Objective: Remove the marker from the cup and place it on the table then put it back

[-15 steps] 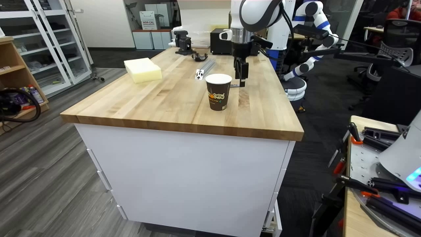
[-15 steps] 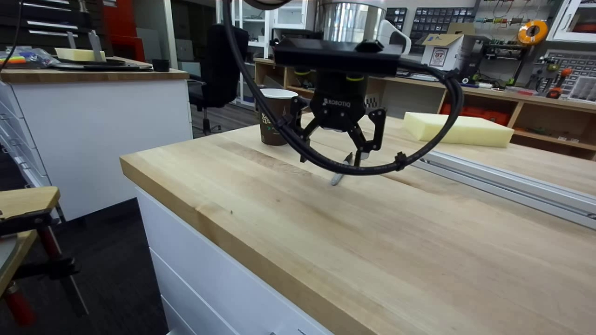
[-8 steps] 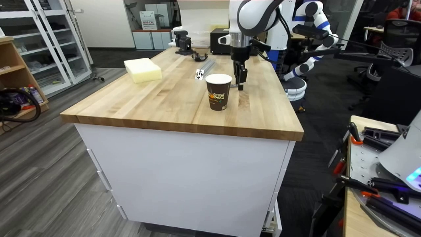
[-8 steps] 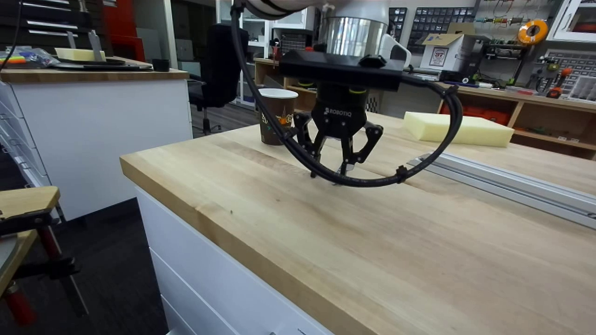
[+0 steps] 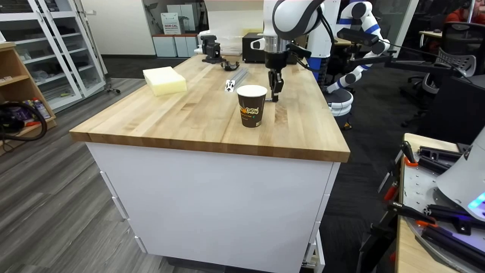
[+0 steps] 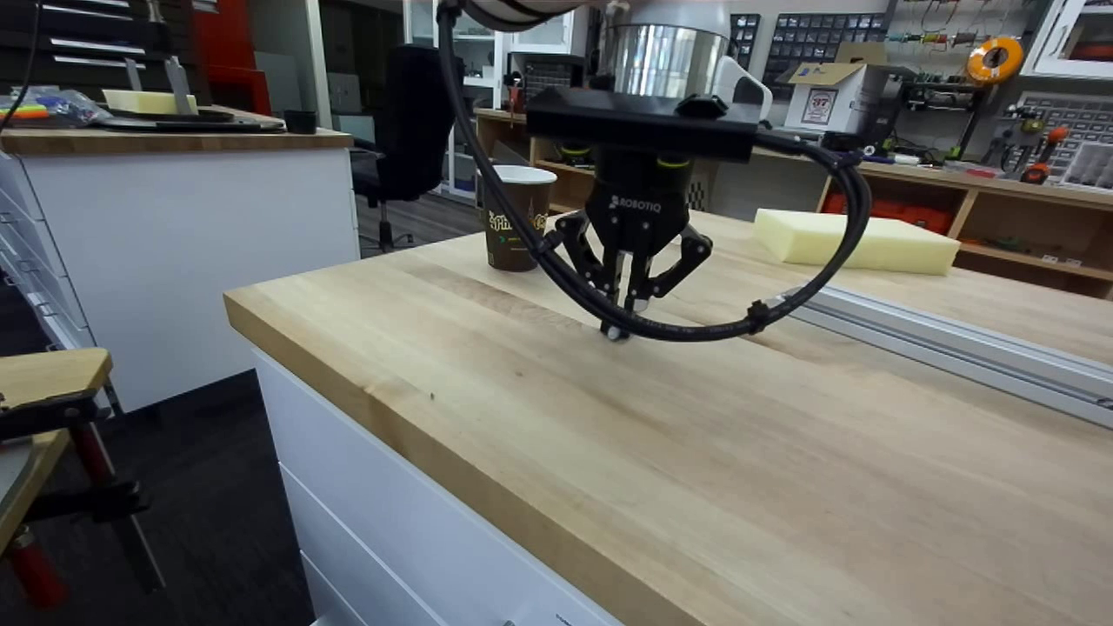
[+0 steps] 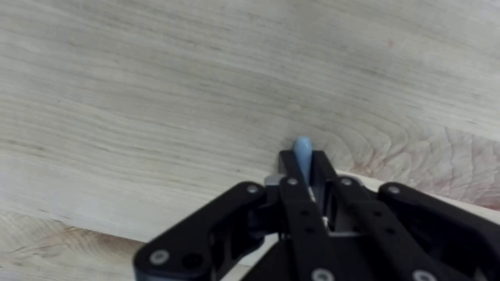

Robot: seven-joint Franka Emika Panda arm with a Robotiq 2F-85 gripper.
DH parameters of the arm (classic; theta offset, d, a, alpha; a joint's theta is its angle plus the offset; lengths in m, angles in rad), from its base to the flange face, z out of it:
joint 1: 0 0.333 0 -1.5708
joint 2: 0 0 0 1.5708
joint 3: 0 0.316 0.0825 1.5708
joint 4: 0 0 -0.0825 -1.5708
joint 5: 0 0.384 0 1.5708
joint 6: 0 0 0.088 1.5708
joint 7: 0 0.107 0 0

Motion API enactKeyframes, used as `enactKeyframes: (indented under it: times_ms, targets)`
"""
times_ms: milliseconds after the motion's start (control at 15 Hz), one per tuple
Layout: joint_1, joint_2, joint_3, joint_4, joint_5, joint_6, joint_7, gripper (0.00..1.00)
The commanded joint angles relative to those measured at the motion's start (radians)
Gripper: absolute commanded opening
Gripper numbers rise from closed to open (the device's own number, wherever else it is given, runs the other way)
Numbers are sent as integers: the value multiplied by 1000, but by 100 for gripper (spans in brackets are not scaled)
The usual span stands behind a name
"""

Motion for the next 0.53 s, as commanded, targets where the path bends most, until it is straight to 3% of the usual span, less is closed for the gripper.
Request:
enactKeyframes:
  times_ms: [0,467]
  targets:
    - [-11,-22,16,19,6,-52,-21,3]
    - [-8,-75,37,31,40,-35,-40,3]
